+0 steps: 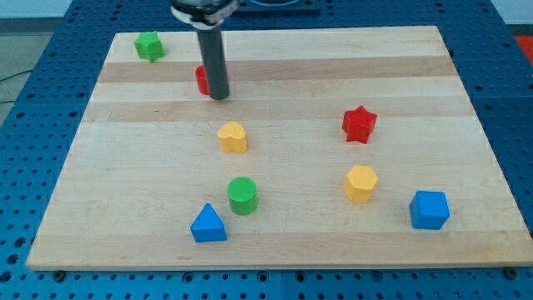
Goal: Move the yellow heart slightly upwards
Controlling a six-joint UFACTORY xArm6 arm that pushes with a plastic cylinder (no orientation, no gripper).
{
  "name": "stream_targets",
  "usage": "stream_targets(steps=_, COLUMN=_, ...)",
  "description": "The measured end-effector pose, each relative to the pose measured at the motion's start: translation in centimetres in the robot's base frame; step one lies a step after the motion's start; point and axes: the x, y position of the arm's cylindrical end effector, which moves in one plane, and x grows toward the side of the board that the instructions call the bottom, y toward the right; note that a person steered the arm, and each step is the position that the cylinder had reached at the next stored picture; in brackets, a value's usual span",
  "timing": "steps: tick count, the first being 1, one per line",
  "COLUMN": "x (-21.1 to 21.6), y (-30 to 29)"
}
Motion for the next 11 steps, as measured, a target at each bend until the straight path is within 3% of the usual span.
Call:
stream_targets(steps=1, x=-2.1, y=-0.4)
stream_targets(steps=2, x=0.9, y=8.5)
stream_targets(steps=3, x=7.6, y=15.1)
stream_targets(steps=4, x=15.1, y=11.2)
stream_targets(steps=5, x=15.1, y=2.2)
stream_targets(steps=6, x=10.5, y=4.0)
stream_targets(steps=9, x=8.7, y=6.1)
stream_targets(steps=10, x=13.4, y=4.9)
stream_targets(steps=11, x=15.2, y=13.3)
